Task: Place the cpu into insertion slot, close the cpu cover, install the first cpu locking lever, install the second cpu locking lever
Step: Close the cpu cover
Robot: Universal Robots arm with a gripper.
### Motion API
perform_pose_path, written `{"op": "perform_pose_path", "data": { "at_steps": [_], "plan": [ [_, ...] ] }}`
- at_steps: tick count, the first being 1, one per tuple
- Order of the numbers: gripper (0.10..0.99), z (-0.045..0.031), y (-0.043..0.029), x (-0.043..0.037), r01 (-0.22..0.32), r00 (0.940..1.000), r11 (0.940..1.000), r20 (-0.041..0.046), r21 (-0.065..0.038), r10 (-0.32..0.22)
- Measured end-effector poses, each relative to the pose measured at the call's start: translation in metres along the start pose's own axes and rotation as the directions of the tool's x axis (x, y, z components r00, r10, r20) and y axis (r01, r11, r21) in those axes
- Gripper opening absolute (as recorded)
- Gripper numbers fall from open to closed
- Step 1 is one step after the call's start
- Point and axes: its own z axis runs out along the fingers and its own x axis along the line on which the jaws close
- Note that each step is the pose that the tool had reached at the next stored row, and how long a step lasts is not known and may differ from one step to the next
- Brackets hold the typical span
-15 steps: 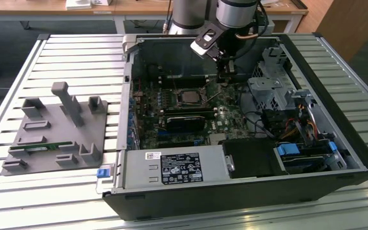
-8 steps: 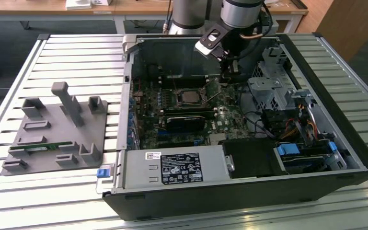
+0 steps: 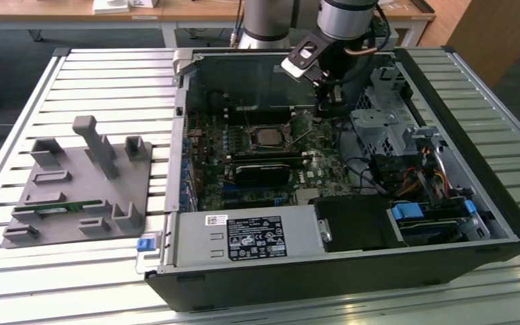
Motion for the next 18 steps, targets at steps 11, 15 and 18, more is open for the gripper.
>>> {"op": "perform_pose_path", "data": {
  "at_steps": [11, 15, 18],
  "plan": [
    [0.106, 0.0079, 0.0043, 0.0014, 0.0, 1.0, 1.0, 0.0076, 0.008, 0.0],
    [0.106, 0.012, 0.0046, 0.0018, 0.0, 1.0, 0.9999, 0.0084, 0.013, 0.0],
    [0.106, 0.0132, 0.0041, 0.0021, 0.0, 1.0, 0.9999, 0.0085, 0.014, 0.0]
  ]
}}
